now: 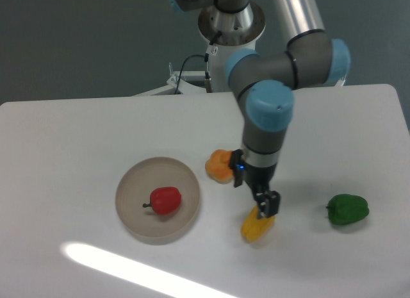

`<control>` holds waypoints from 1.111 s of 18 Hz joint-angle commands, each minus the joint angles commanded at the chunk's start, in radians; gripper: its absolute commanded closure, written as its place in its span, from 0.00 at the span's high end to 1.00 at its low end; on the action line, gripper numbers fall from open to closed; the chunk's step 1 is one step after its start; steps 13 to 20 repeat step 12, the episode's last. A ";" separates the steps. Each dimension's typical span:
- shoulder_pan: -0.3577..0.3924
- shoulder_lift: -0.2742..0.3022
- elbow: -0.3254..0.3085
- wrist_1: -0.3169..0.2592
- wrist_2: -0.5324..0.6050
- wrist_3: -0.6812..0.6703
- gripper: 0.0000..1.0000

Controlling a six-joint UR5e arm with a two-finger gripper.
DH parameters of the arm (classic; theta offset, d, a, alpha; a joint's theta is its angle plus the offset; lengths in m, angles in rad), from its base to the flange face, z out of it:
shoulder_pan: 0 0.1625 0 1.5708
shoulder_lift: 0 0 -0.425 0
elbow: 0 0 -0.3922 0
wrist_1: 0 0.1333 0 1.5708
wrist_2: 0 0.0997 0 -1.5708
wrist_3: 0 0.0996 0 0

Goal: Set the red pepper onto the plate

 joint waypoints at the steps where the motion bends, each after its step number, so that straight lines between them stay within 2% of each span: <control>1: 0.008 -0.002 0.008 0.000 0.018 0.044 1.00; 4: 0.017 -0.014 0.029 0.000 0.063 0.187 1.00; 7: 0.023 -0.026 0.045 0.009 0.071 0.252 1.00; 20: 0.022 -0.029 0.052 0.009 0.077 0.250 1.00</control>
